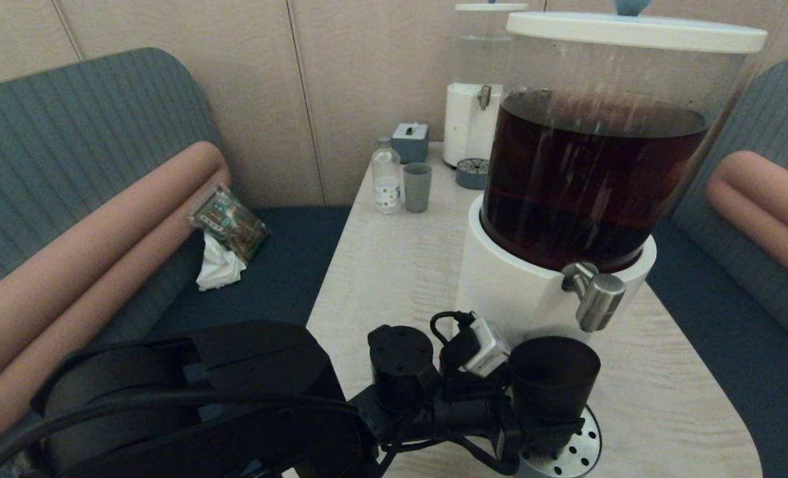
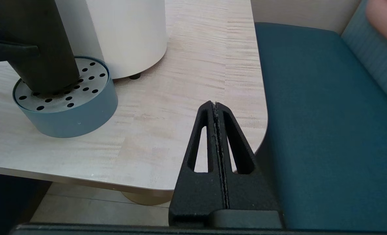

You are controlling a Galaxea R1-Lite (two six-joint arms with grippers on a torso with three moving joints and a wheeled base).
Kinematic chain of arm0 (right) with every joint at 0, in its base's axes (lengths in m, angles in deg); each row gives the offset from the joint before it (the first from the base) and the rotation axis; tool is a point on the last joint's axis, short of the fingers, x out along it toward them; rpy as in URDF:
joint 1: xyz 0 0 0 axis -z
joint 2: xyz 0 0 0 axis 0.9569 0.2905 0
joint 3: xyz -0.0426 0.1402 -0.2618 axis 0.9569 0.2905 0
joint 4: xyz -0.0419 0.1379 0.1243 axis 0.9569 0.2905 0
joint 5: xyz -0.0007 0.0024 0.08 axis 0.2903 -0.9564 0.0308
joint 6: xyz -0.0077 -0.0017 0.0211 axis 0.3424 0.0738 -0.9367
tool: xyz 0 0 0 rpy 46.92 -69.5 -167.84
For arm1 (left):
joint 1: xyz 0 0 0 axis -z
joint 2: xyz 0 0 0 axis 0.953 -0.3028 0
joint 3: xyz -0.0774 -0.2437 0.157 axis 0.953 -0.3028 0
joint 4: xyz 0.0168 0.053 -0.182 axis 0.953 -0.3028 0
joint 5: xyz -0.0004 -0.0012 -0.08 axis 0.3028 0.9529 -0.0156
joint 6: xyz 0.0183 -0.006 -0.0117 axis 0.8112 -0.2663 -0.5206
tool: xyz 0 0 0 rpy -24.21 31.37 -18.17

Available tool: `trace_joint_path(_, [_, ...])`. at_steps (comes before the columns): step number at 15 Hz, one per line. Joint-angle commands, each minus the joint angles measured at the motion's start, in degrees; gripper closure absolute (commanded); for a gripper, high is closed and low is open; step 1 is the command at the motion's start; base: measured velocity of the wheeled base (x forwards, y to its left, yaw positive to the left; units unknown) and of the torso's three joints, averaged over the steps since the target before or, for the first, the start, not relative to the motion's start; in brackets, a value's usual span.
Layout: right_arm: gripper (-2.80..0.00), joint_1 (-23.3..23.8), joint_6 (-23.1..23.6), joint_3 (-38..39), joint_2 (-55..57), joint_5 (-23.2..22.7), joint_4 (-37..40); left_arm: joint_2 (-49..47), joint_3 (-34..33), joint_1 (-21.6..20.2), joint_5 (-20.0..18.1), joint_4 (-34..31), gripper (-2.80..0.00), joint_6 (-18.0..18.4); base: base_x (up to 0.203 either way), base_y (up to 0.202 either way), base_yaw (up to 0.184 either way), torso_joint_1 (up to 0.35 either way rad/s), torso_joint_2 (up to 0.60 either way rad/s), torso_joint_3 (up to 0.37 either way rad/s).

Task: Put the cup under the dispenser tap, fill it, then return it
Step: Place it under the water dispenser

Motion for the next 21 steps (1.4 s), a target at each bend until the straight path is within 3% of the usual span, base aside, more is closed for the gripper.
trace_joint_path(1, [0.0, -0.01, 0.04, 0.35, -0.2, -0.02, -0.04, -0.59, 0.06, 0.03, -0.19, 0.51, 0.0, -0.04, 0.0, 0.0, 0.0, 0.0, 0.0, 0.0])
trace_joint_path(17, [0.0, -0.01, 0.04, 0.35, -0.15, -0.02, -0.04, -0.06, -0.38, -0.23, -0.19, 0.6, 0.0, 0.49, 0.0, 0.0, 0.0, 0.0, 0.0, 0.0])
trace_joint_path(18, [0.0, -0.01, 0.04, 0.35, -0.2, -0.02, -0.04, -0.06, -0.38, -0.23, -0.19, 0.69, -2.8, 0.49, 0.0, 0.0, 0.0, 0.0, 0.0, 0.0])
trace_joint_path(21, [0.0, -0.01, -0.11, 0.35, -0.2, -0.02, -0.04, 0.22, -0.2, -0.23, -0.1, 0.69, -2.8, 0.42, 0.0, 0.0, 0.0, 0.0, 0.0, 0.0])
